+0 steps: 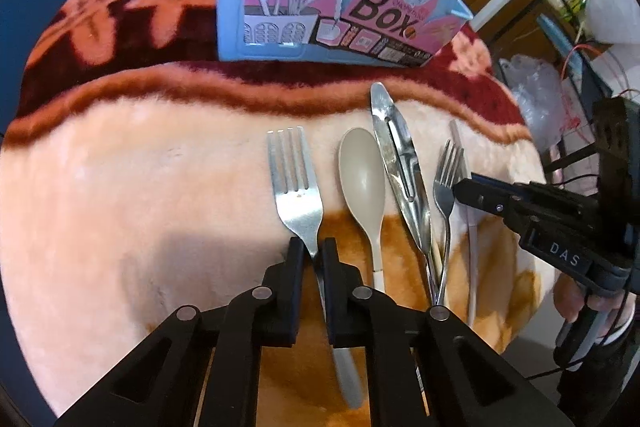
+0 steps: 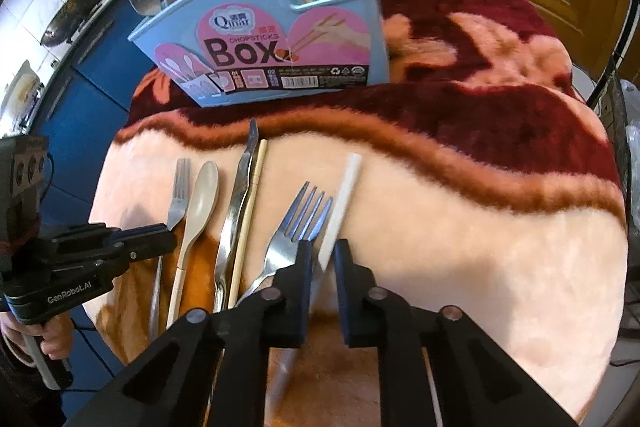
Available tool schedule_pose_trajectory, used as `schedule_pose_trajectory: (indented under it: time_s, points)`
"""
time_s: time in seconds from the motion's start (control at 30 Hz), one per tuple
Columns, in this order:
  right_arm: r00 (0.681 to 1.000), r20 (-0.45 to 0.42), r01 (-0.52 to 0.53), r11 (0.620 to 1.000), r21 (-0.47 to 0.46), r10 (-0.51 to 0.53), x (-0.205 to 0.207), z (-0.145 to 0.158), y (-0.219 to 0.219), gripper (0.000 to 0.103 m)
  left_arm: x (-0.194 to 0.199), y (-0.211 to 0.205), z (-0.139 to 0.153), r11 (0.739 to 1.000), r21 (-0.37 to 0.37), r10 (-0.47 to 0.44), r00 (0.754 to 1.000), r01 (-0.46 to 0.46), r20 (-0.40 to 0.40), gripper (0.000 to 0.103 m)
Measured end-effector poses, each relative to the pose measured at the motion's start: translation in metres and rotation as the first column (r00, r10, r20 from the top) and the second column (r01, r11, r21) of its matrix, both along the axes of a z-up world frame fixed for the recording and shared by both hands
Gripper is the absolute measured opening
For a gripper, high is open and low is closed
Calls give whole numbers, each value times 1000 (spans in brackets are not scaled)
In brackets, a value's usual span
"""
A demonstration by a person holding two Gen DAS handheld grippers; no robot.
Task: Organize utensils
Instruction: 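Grasp a third silver fork with the left tool while the right tool grasps a white chopstick, then lift the fork with the left tool while the right tool carries the chopstick over the box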
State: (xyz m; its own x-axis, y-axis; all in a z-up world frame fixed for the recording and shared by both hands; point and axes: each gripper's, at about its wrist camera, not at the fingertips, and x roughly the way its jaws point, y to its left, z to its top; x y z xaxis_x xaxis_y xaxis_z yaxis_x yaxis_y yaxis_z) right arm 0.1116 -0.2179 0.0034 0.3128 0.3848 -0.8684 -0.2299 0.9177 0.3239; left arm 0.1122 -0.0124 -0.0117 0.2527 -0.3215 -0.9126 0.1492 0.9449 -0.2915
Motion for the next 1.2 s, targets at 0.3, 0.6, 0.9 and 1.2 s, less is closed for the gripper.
schedule_pose_trajectory:
  time_s: [0.3, 0.6, 0.9, 1.2]
  points:
    - [988, 147, 29, 996, 87, -42, -23, 28, -14, 8, -29, 18, 26, 994, -110, 40, 973, -15, 228, 5]
    - [926, 363, 49, 986, 162, -106, -33, 58, -19, 8, -36, 34, 74, 978, -193, 164, 848, -74, 503, 5]
    - [854, 499, 56, 981, 188, -144, -28, 75, -21, 8, -13, 39, 114, 966, -242, 229, 743, -92, 630, 5]
    - [760, 627, 42, 976, 212, -169, -12, 91, -16, 8, 28, 34, 153, 958, -272, 267, 613, -87, 744, 5]
